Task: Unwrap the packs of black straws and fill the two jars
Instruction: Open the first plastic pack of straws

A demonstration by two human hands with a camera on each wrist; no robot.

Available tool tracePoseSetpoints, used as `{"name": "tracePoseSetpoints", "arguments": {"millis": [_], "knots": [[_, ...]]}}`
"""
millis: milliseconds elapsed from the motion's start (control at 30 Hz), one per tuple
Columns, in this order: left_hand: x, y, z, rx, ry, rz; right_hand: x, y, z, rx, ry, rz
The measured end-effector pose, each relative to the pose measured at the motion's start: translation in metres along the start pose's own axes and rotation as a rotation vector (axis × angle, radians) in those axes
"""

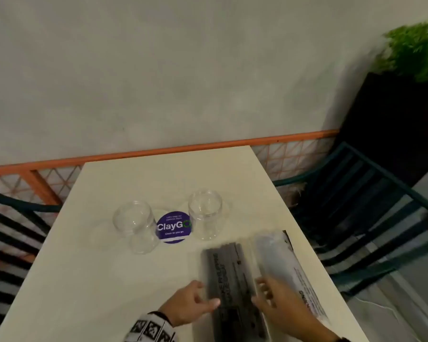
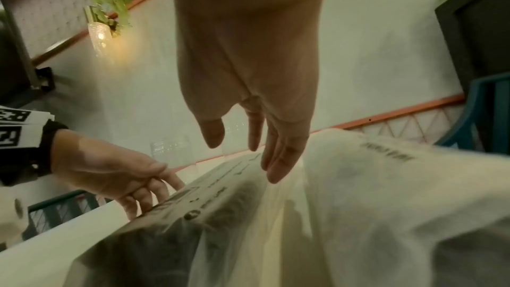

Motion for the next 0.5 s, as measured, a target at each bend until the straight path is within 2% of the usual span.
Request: {"name": "tracePoseSetpoints", "arguments": {"millis": [100, 267, 333, 500], "knots": [[-0.013, -0.012, -0.016, 0.054, 0.048, 0.016, -0.016, -0.008, 0.0, -0.145, -0.063, 0.044], [-0.015, -0.024, -0.012, 0.246, 0.011, 0.027, -0.034, -0.022, -0.023, -0.376, -0.206, -0.029], [-0.014, -0.028, -0.002, 0.306, -0.006, 0.029, -0.039, -0.026, -0.028, -0.476, -0.232, 0.004], [0.003, -0.03, 0.023, 0.407, 0.011, -0.008, -0.047, -0.032, -0.006, -0.517, -0.137, 0.109]]}}
Point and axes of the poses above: each hand's wrist, its own x-axis away from the middle knuckle, its own y-axis out of the back of the hand, z = x × y, the point moved 4 cm from there along -x, towards the middle knuckle, and after that the axes turned 12 degrees about y, right-handed, at the moved point
